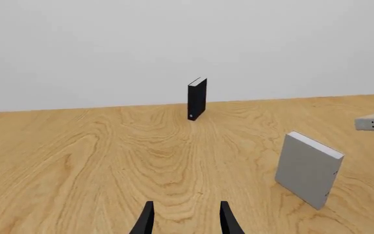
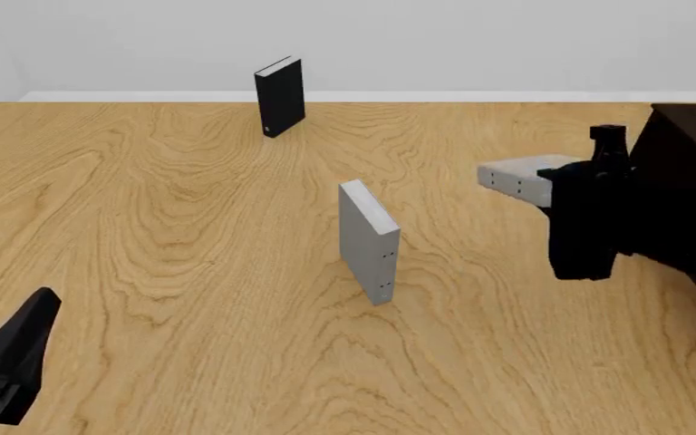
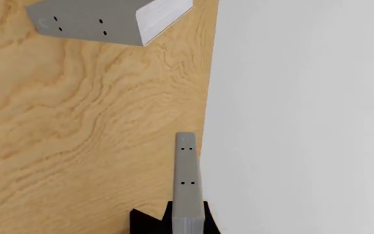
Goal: Pick up the book on the right and place it on the cabinet shelf.
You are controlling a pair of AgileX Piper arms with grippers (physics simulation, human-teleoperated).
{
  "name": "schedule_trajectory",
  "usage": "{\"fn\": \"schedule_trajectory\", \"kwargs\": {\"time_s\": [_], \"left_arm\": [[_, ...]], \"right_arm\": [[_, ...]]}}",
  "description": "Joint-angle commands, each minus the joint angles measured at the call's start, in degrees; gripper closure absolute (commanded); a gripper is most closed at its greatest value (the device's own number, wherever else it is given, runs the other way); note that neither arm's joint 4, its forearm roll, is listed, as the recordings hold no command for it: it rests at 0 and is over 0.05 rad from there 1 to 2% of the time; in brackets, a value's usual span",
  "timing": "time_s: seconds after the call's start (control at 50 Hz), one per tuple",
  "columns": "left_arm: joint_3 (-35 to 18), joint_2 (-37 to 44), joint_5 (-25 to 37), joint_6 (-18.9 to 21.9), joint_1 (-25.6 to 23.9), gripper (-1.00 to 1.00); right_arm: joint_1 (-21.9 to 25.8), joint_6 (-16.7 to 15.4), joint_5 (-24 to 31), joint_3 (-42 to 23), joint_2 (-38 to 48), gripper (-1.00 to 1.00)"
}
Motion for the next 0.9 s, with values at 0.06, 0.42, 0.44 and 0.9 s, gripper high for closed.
{"fn": "schedule_trajectory", "kwargs": {"time_s": [0.06,0.42,0.44,0.9], "left_arm": [[0.0,0.0,0.0,0.2,-0.1,-1.0],[-0.2,0.0,0.0,0.3,-0.2,-1.0],[-0.2,0.0,0.0,0.3,-0.2,-1.0],[0.0,0.0,-0.1,0.1,-0.2,-1.0]], "right_arm": [[-2.3,-1.7,-16.4,6.7,1.4,1.0],[-2.4,-2.2,-30.8,8.8,5.7,1.0],[-2.6,-2.4,-31.6,9.0,6.1,1.0],[-4.2,-1.2,-46.0,12.9,13.6,1.0]]}}
